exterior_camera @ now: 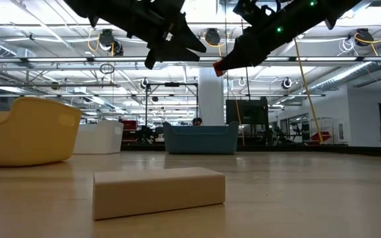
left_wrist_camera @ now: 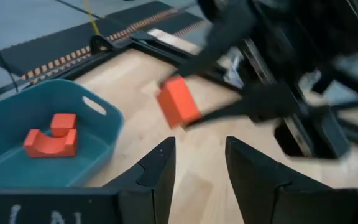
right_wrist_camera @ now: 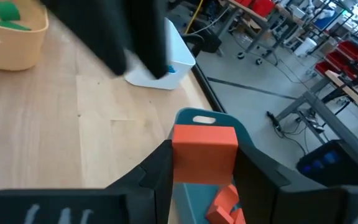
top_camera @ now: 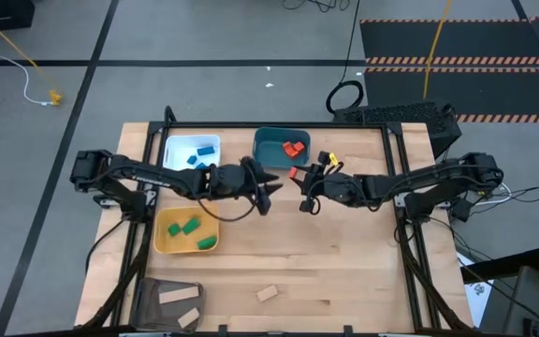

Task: Sort & place blocks by color
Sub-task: Put the orange wooden block into the blue bin

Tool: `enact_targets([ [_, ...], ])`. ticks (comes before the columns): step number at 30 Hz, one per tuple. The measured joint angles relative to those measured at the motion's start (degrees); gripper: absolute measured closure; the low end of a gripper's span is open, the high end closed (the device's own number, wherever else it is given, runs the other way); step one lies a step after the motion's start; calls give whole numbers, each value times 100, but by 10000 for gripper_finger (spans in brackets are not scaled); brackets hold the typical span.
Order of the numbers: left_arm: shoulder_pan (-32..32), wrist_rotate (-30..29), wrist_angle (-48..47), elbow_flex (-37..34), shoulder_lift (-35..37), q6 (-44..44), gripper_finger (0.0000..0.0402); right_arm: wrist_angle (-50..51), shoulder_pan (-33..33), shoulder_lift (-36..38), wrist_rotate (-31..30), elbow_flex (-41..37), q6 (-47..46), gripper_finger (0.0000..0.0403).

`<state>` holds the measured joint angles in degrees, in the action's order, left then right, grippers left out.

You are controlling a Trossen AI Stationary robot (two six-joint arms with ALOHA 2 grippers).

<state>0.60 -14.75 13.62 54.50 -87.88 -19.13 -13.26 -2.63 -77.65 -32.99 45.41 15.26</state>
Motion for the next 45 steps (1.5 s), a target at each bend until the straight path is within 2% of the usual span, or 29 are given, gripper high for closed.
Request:
enact_targets([
  [3,111,-34,75,0,0,-238,269,-2,0,0,0,0,127,283],
  [9,147,-30,384,0,0,-187,322,-2,0,0,2,0,506,282],
  [12,147,-30,567,0,0,-194,326,-23,16,0,2,0,753,282],
  [18,237,-26,609,0,0,58,277,-165,202,0,2,0,1283,282],
  [23,413,-25,678,0,0,-79,219,-530,370,2,3,2,1746,282],
  [27,585,-28,788,0,0,-246,192,-794,456,-14,149,4,2226,282],
  [32,726,-28,912,0,0,-260,190,-993,575,-20,907,7,2829,282],
  [36,728,-28,987,0,2,-195,197,-1152,736,-24,914,7,3040,282],
  [41,707,-28,960,0,2,-195,201,-947,1248,-39,943,7,2808,282],
  [45,644,-27,812,0,2,-203,202,-937,1752,-141,1422,-47,2272,282],
])
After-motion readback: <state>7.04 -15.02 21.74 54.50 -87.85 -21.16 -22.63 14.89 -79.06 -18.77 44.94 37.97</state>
